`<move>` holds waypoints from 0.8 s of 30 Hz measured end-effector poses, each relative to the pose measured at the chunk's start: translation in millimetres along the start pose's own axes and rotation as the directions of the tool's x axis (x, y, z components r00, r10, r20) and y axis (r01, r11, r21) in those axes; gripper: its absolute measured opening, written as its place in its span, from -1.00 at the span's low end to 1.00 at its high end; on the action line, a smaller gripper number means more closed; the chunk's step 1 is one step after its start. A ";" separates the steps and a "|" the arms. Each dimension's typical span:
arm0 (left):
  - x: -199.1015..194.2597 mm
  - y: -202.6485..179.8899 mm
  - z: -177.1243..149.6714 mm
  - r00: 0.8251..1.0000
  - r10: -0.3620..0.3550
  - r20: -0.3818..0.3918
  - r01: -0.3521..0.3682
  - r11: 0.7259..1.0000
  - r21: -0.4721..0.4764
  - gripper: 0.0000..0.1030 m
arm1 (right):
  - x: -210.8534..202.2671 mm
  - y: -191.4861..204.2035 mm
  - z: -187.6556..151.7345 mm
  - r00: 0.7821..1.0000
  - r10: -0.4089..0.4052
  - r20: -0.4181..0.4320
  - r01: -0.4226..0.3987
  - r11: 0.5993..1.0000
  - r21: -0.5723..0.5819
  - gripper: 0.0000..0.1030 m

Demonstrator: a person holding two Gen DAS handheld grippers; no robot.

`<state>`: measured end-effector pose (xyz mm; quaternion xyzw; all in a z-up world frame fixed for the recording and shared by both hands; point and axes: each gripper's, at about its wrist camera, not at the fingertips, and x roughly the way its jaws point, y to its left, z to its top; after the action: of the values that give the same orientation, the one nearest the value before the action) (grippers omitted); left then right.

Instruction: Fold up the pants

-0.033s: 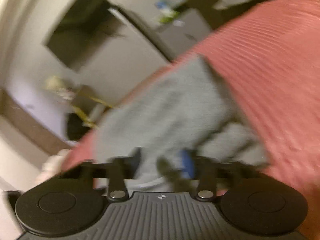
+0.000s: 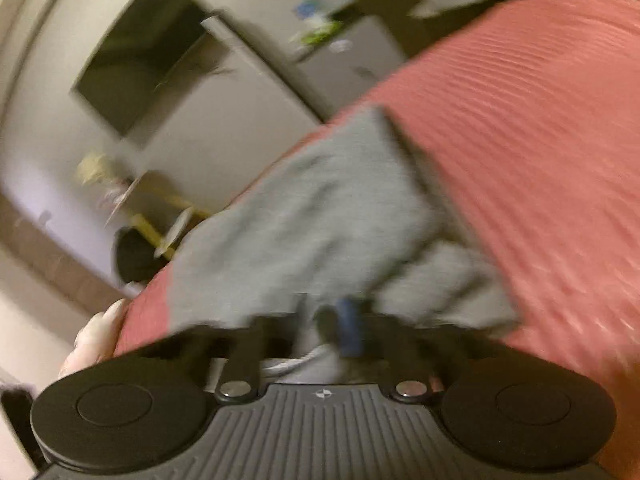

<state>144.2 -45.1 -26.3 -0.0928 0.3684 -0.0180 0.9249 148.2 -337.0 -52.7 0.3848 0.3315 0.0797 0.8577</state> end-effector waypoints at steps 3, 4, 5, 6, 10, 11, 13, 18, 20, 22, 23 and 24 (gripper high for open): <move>-11.3 24.3 -11.0 0.999 -0.038 0.010 0.039 0.983 -0.179 0.40 | -22.4 -21.7 -14.2 0.999 0.021 0.044 -0.026 0.993 0.117 -0.46; -17.6 26.1 -15.2 0.998 -0.054 0.030 0.059 0.976 -0.208 0.39 | -25.9 -24.0 -19.2 0.999 -0.008 0.048 0.003 0.993 0.120 -0.38; -19.2 23.2 -14.4 0.997 -0.057 0.042 0.065 0.975 -0.212 0.39 | -27.1 -24.8 -23.6 0.999 -0.025 0.041 0.021 0.994 0.108 -0.38; -21.7 18.1 -13.5 0.997 -0.056 0.057 0.066 0.978 -0.200 0.40 | -26.5 -22.2 -26.4 0.999 -0.035 0.035 0.031 0.995 0.094 -0.38; -32.1 -13.6 -9.9 0.991 -0.053 0.120 0.064 0.994 -0.088 0.45 | -32.0 0.5 -30.5 0.997 -0.023 0.080 0.022 1.000 0.012 -0.38; -33.3 -22.6 -10.3 0.990 -0.055 0.127 0.063 0.996 -0.062 0.50 | -32.4 11.4 -30.1 0.996 -0.009 0.093 0.012 0.999 -0.032 -0.38; -24.1 -36.8 -7.3 0.990 -0.074 0.120 0.080 0.996 -0.047 0.52 | -24.5 27.4 -25.8 0.995 0.030 0.093 -0.021 0.995 -0.094 -0.38; -1.8 -51.0 -16.1 0.999 -0.013 0.043 0.013 1.000 -0.007 0.62 | 1.7 65.0 -29.5 0.993 -0.055 0.102 0.083 0.949 -0.306 -0.38; 2.3 -54.0 -21.1 0.999 0.012 0.053 -0.015 0.998 0.065 0.62 | 16.2 71.3 -38.7 0.987 -0.129 0.094 0.158 0.884 -0.441 -0.38; 0.9 -60.5 -28.7 0.997 0.027 0.066 -0.036 0.990 0.138 0.62 | 21.5 76.7 -53.7 0.975 -0.203 0.092 0.219 0.791 -0.572 -0.43; 0.5 -64.2 -32.3 0.997 0.034 0.074 -0.046 0.984 0.169 0.62 | 18.7 78.8 -61.7 0.970 -0.219 0.105 0.236 0.747 -0.622 -0.43; 0.8 -65.9 -34.6 0.997 0.036 0.072 -0.049 0.981 0.186 0.62 | 16.2 81.6 -66.6 0.966 -0.235 0.109 0.249 0.723 -0.644 -0.43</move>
<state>123.5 -115.4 -39.3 0.0019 0.3353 -0.0296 0.9416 128.3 -233.7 -34.9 0.0159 0.3217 0.0740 0.9438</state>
